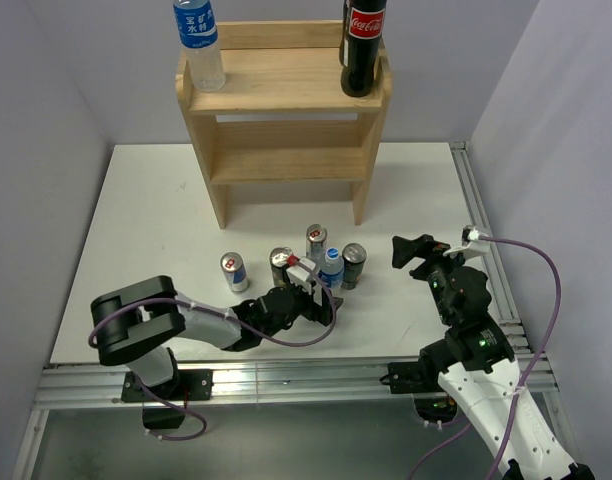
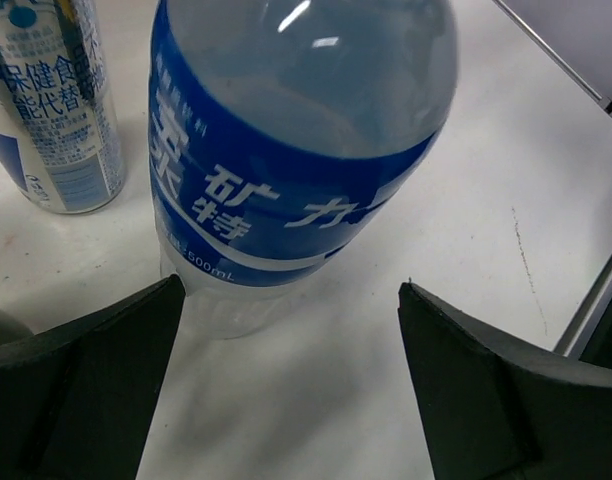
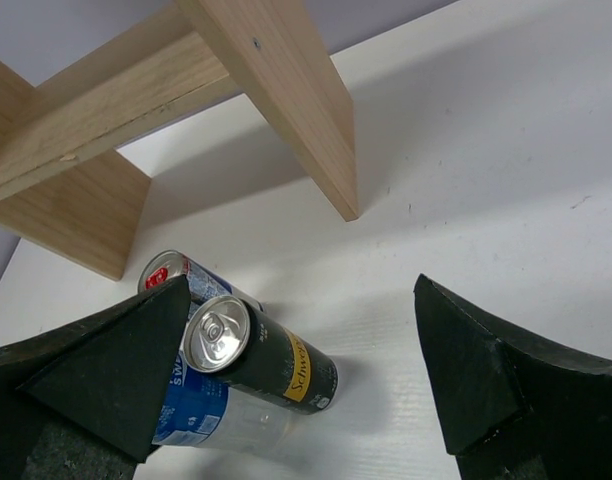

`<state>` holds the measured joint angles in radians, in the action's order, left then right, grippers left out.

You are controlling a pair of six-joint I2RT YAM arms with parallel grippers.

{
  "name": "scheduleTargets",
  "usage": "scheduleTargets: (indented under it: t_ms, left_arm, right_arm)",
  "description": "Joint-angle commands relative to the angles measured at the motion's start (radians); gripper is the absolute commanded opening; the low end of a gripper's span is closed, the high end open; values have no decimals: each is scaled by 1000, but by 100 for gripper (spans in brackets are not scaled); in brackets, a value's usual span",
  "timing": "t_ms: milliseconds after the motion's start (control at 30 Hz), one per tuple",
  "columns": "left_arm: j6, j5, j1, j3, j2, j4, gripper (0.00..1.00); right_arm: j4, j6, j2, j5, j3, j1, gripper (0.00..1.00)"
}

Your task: Place and organize the beverage onto the shelf

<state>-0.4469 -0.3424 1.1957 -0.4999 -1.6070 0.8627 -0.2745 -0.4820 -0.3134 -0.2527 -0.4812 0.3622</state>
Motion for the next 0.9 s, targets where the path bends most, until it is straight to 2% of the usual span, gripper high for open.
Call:
scheduleTargets:
  t_ms: [0, 233, 667, 867]
  left_arm:
    - [-24, -6, 7, -17, -60, 163, 95]
    - [27, -33, 7, -83, -157, 217, 93]
    - [80, -139, 5, -124, -243, 274, 94]
    - [96, -146, -4, -158, -300, 297, 90]
  right_arm:
    - [31, 5, -12, 7, 6, 7, 100]
    - [35, 6, -27, 21, 4, 6, 100]
    - [44, 5, -36, 41, 9, 6, 100]
    - [49, 5, -42, 47, 7, 6, 100]
